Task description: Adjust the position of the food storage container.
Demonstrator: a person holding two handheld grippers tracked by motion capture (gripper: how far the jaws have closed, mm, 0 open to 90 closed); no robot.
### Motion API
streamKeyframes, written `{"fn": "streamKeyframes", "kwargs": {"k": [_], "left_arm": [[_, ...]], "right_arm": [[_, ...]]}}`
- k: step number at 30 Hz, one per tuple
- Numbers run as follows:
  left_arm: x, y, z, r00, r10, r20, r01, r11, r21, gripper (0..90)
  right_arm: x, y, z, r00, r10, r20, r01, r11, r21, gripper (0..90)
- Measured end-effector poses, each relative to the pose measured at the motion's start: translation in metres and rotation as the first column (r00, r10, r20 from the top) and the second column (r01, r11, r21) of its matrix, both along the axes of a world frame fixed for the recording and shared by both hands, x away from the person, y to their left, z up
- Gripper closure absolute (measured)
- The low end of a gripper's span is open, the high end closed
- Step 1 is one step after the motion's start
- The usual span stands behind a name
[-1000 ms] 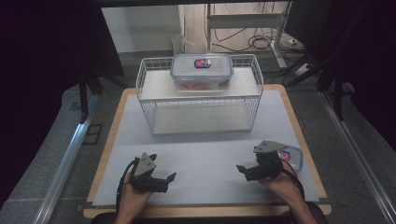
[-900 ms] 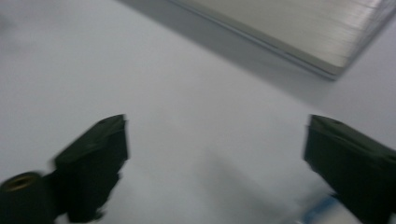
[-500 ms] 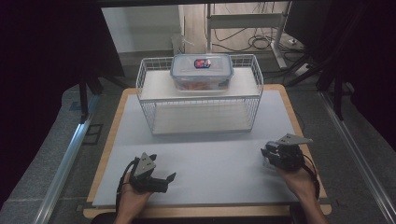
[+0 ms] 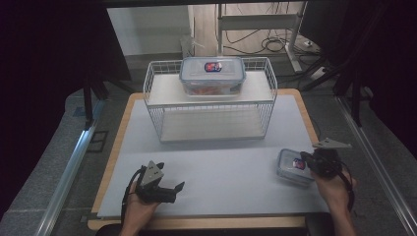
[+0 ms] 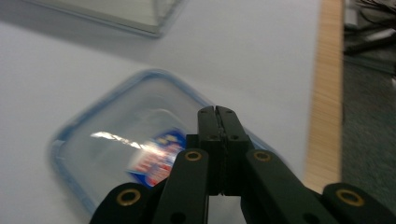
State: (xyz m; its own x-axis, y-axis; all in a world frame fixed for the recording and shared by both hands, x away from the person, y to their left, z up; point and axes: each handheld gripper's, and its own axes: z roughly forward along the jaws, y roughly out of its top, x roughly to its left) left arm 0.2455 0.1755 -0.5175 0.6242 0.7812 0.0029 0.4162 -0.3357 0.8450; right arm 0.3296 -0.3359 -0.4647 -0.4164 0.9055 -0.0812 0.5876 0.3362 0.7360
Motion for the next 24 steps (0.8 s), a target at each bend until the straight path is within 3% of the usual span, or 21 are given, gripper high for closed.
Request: {"fn": "streamKeyframes", "kwargs": {"k": [9,11,17,19,21,24], "left_arm": [[0.0,-0.002,-0.001,1.0,-0.004,0.0,0.004,1.0,0.007,2.9],[0.0,-0.002,-0.001,1.0,-0.005,0.0,0.005,1.0,0.009,2.9],[0.0,-0.003,-0.001,1.0,-0.004,-0.001,0.004,0.9999,0.011,2.9],[0.0,-0.002,-0.001,1.0,-0.005,-0.001,0.005,0.9999,0.012,2.9],[0.0,-0.003,-0.001,1.0,-0.004,-0.002,0.004,0.9999,0.012,3.0],[0.0,-0.003,-0.001,1.0,-0.005,-0.001,0.005,0.9999,0.014,3.0]], "right_arm": [[-0.003,-0.04,-0.003,0.9916,-0.13,0.0,0.129,0.9913,0.026,89.5],[-0.002,-0.045,-0.005,0.9874,-0.158,-0.008,0.158,0.9874,0.004,89.5],[0.001,-0.047,-0.012,0.9852,-0.159,-0.064,0.16,0.9871,0.01,89.5],[0.001,-0.043,-0.013,0.984,-0.164,-0.07,0.163,0.9865,-0.011,89.5],[0.001,-0.041,-0.013,0.9857,-0.148,-0.081,0.15,0.9886,0.017,89.6],[0.002,-0.03,-0.015,0.9894,-0.114,-0.09,0.116,0.9932,0.015,89.6]]}}
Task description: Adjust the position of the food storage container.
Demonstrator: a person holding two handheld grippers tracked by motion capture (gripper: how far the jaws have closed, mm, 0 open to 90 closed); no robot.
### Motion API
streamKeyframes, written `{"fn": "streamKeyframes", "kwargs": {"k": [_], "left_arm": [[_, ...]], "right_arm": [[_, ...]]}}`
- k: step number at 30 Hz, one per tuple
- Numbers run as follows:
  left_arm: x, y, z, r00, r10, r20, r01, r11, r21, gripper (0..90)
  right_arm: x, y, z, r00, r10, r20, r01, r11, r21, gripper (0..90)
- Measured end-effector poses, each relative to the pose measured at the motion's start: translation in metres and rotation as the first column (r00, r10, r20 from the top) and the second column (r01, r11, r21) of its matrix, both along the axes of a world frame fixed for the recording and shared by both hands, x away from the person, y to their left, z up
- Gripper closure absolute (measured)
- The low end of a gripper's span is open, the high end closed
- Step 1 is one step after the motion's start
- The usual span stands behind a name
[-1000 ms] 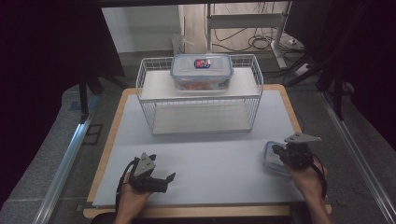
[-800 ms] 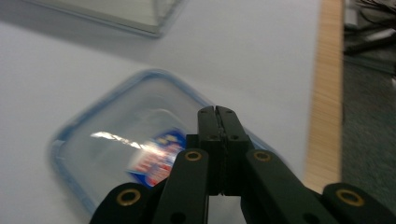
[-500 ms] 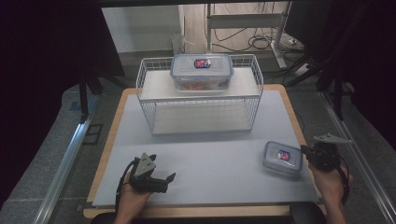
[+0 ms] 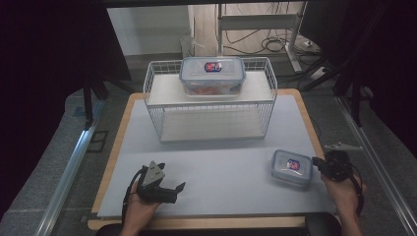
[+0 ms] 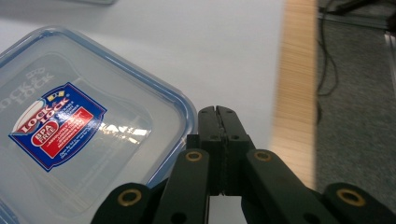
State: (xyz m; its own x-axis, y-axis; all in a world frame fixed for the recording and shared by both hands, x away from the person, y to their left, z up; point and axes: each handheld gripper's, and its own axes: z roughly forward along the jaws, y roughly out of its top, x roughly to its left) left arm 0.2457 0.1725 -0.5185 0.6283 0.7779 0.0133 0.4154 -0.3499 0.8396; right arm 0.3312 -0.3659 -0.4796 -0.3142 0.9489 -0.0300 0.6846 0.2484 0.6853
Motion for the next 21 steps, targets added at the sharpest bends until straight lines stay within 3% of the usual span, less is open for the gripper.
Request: {"fn": "streamKeyframes", "kwargs": {"k": [12,16,19,21], "left_arm": [[0.0,-0.003,-0.001,1.0,-0.009,-0.003,0.009,0.9999,0.011,3.0],[0.0,-0.004,-0.001,0.9999,-0.012,-0.003,0.012,0.9999,0.012,3.0],[0.0,-0.005,-0.001,0.9999,-0.013,0.0,0.013,0.9998,0.015,3.0],[0.0,-0.006,-0.001,0.9999,-0.012,0.001,0.012,0.9998,0.016,3.0]], "right_arm": [[0.0,0.048,-0.003,0.9902,0.139,-0.018,-0.138,0.9901,0.023,89.5],[-0.005,0.045,-0.006,0.9914,0.123,-0.045,-0.123,0.9924,0.01,89.4],[-0.012,0.043,-0.006,0.9904,0.124,-0.061,-0.121,0.9915,0.047,89.5],[-0.018,0.044,-0.006,0.9906,0.122,-0.062,-0.119,0.9919,0.044,89.5]]}}
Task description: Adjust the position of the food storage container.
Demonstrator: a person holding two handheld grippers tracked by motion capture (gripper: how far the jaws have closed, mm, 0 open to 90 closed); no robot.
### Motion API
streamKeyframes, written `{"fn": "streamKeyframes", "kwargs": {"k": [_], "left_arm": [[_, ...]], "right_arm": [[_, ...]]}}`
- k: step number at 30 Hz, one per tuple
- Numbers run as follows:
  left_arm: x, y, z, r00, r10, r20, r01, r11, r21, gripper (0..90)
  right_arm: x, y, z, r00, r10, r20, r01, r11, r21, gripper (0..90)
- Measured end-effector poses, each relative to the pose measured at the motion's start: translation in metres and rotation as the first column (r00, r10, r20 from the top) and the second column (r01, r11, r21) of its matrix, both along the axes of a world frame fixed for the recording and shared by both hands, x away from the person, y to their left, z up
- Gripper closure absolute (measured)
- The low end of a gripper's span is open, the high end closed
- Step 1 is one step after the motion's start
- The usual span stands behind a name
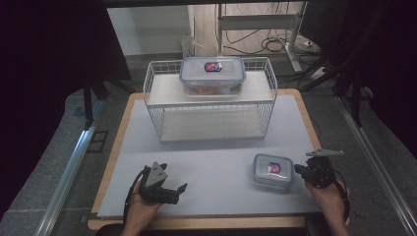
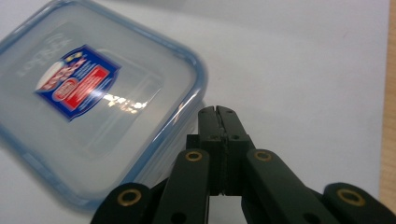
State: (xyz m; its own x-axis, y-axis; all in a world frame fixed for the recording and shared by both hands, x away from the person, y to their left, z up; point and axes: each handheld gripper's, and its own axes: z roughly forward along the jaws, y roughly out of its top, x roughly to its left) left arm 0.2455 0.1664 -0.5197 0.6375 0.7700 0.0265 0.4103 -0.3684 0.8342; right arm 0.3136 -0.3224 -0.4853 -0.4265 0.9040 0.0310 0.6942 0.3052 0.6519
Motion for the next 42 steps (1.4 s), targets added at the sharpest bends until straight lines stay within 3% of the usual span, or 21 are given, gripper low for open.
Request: {"fn": "streamKeyframes", "kwargs": {"k": [7,15,27,42], "left_arm": [[0.0,-0.002,0.0,1.0,-0.004,-0.001,0.004,1.0,0.005,3.0],[0.001,-0.002,-0.001,1.0,-0.006,-0.005,0.006,1.0,0.006,3.0],[0.002,-0.002,-0.001,0.9999,-0.004,-0.012,0.004,0.9999,0.011,3.0],[0.002,-0.002,-0.001,0.9999,-0.002,-0.015,0.003,0.9999,0.011,3.1]], "right_arm": [[-0.005,0.005,-0.001,0.9997,0.018,-0.017,-0.017,0.9981,0.059,89.5],[0.0,0.042,-0.004,0.9926,0.119,-0.024,-0.117,0.9903,0.074,89.5],[0.012,0.098,-0.005,0.9665,0.256,-0.024,-0.252,0.9626,0.099,89.5],[0.01,0.137,-0.005,0.9336,0.357,-0.028,-0.351,0.9273,0.13,89.5]]}}
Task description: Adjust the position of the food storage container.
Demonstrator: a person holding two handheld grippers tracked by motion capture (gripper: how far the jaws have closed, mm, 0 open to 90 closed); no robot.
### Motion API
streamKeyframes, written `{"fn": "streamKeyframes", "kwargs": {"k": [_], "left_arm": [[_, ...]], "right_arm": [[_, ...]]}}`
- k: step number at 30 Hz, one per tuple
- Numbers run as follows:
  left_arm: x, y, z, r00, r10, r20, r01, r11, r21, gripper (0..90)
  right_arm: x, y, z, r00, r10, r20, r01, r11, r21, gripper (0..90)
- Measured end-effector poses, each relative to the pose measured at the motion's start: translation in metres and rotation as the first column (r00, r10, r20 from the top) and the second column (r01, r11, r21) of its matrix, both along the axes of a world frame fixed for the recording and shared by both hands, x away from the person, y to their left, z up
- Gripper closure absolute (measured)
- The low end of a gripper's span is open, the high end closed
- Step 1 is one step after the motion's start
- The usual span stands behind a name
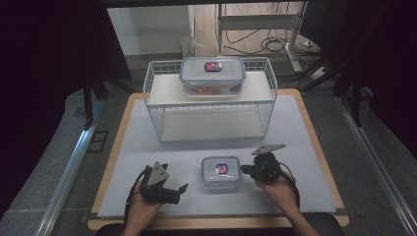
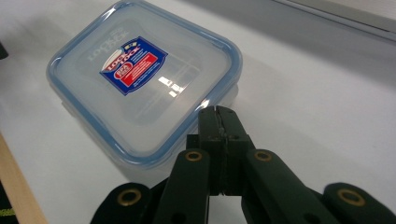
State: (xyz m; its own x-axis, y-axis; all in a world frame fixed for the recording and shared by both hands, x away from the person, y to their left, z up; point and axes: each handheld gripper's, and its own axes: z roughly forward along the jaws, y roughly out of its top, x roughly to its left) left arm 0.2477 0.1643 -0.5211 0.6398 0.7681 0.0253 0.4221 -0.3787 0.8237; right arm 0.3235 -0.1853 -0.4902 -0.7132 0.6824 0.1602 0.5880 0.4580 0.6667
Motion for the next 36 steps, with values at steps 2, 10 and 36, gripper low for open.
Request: {"fn": "streamKeyframes", "kwargs": {"k": [2,10,36], "left_arm": [[0.0,0.0,0.0,1.0,0.0,-0.001,0.0,1.0,0.001,3.1],[0.0,0.002,0.002,0.9996,0.014,-0.023,-0.014,0.9999,-0.005,4.0],[0.007,0.008,-0.002,0.9938,0.067,-0.089,-0.065,0.9974,0.032,3.8]], "right_arm": [[-0.002,0.001,0.0,1.0,0.005,-0.003,-0.005,1.0,0.007,89.5],[0.002,-0.006,0.005,0.9994,0.032,0.015,-0.032,0.9994,0.009,84.3],[0.009,-0.042,-0.012,0.9868,0.047,0.155,-0.041,0.9982,-0.043,21.1]]}}
